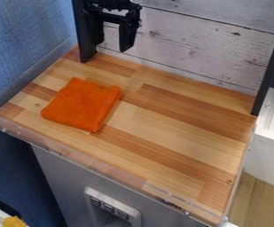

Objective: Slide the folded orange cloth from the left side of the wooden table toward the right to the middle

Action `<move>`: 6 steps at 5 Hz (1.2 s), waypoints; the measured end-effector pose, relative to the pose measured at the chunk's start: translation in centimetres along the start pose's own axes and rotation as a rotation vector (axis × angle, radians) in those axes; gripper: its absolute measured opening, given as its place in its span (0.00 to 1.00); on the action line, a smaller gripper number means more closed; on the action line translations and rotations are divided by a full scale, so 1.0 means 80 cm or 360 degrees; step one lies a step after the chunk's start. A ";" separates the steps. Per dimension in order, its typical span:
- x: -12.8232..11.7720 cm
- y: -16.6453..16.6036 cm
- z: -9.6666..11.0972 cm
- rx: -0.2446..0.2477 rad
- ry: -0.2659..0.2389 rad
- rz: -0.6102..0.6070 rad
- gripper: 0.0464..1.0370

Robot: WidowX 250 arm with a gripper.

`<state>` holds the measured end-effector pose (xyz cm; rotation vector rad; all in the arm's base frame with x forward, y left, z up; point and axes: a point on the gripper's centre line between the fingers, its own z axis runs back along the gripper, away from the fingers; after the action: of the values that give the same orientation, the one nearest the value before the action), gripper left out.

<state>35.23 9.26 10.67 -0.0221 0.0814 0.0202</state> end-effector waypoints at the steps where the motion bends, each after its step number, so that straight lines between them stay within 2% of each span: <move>1: -0.006 -0.002 -0.016 -0.0010 0.0023 0.0116 0.96; 2: -0.018 0.001 -0.016 -0.0005 -0.0011 0.0292 0.96; 4: -0.054 0.007 -0.017 -0.0008 -0.0151 0.0707 0.96; 5: -0.069 0.011 -0.018 -0.0017 -0.0203 0.0896 0.91; 6: -0.079 0.011 -0.033 -0.0011 -0.0213 0.1048 0.62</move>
<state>28.70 9.92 8.57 -0.0003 -0.0485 0.6794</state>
